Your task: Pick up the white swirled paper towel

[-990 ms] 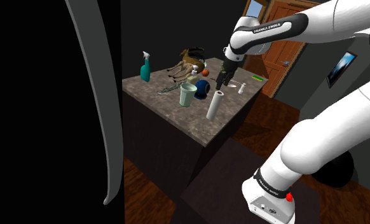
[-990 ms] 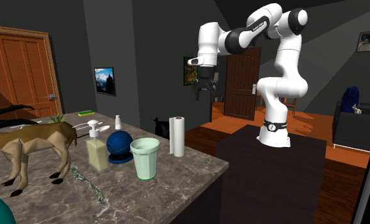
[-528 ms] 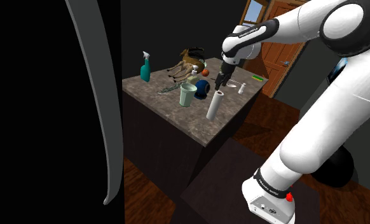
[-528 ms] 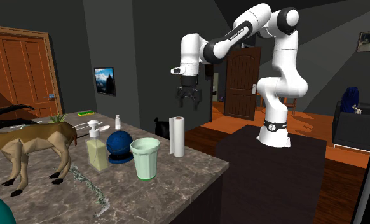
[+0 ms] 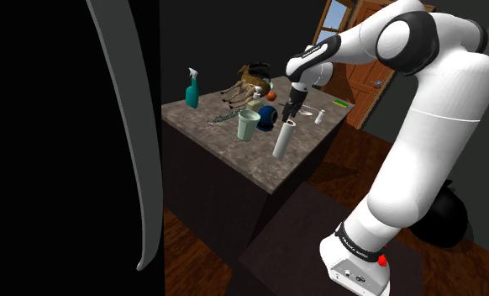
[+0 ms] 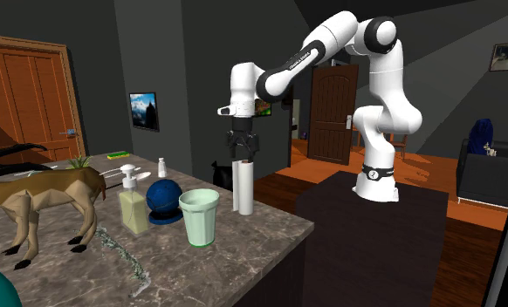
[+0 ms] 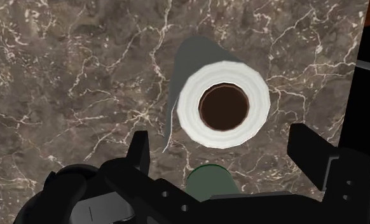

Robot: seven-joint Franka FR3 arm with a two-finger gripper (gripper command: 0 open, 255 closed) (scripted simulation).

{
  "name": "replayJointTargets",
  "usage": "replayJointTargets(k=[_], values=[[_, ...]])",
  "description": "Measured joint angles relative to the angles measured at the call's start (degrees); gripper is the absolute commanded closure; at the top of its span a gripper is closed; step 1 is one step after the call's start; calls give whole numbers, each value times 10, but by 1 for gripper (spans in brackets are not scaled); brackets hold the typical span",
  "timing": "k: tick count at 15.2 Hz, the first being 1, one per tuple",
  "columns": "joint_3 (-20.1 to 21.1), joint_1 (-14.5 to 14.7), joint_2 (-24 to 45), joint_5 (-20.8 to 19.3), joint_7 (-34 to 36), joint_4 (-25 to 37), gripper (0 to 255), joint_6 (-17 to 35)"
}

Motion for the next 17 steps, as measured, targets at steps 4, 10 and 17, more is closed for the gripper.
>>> replayJointTargets(k=[4,10,17], values=[[5,-4,22,14,-10,-5,0,25],[7,-6,29,20,-14,-10,255,37],[6,-6,27,19,-13,-8,255,33]])
